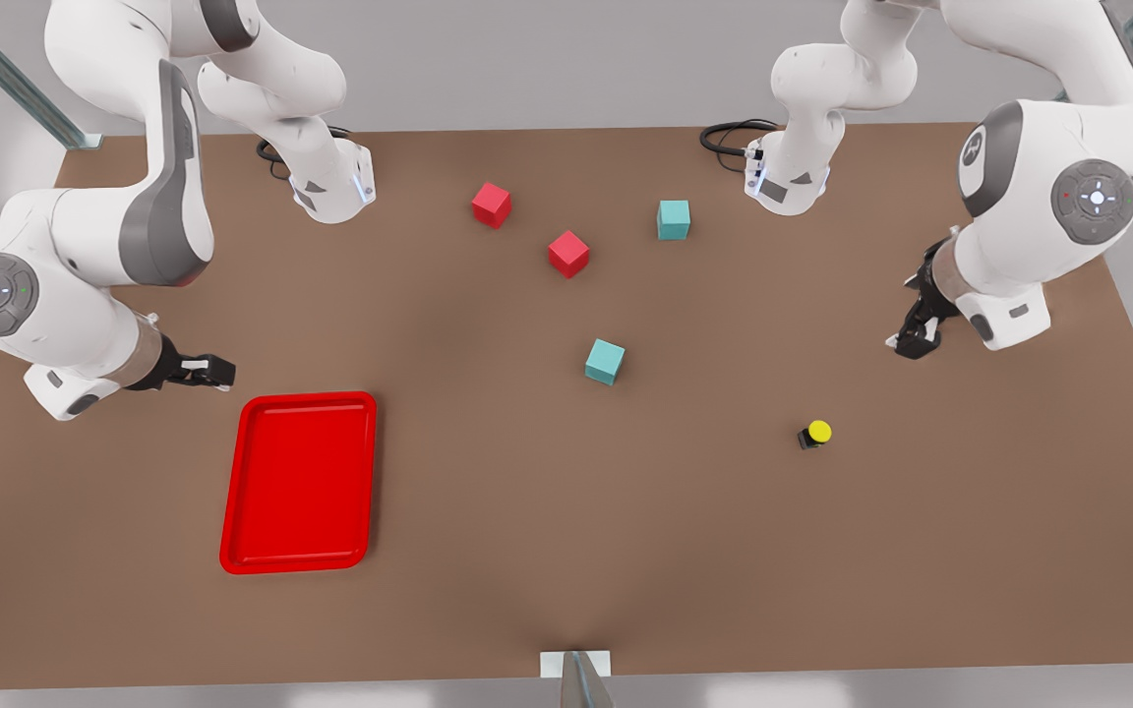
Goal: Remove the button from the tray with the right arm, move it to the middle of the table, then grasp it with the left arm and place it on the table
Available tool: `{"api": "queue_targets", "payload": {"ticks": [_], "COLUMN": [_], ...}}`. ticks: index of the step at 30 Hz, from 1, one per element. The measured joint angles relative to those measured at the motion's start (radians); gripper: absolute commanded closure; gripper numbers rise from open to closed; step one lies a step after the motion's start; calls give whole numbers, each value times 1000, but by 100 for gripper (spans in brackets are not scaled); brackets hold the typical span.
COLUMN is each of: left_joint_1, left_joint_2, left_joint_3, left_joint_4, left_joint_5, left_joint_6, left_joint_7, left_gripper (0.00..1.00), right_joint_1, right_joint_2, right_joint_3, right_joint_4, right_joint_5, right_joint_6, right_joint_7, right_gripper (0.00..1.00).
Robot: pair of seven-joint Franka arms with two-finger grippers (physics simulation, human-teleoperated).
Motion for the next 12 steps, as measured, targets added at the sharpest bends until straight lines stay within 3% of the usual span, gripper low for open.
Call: {"api": "queue_targets", "payload": {"ticks": [12], "left_joint_1": [14], "left_joint_2": [-9], "left_joint_3": [-21], "left_joint_4": [9], "left_joint_5": [12], "left_joint_6": [20], "left_joint_7": [698], "left_gripper": [0], "right_joint_1": [-15], "right_joint_2": [11], "right_joint_3": [-1], "right_joint_4": [-3], "right_joint_5": [1], "right_joint_6": [-3], "right_joint_7": [-1], "right_gripper": [0]}}
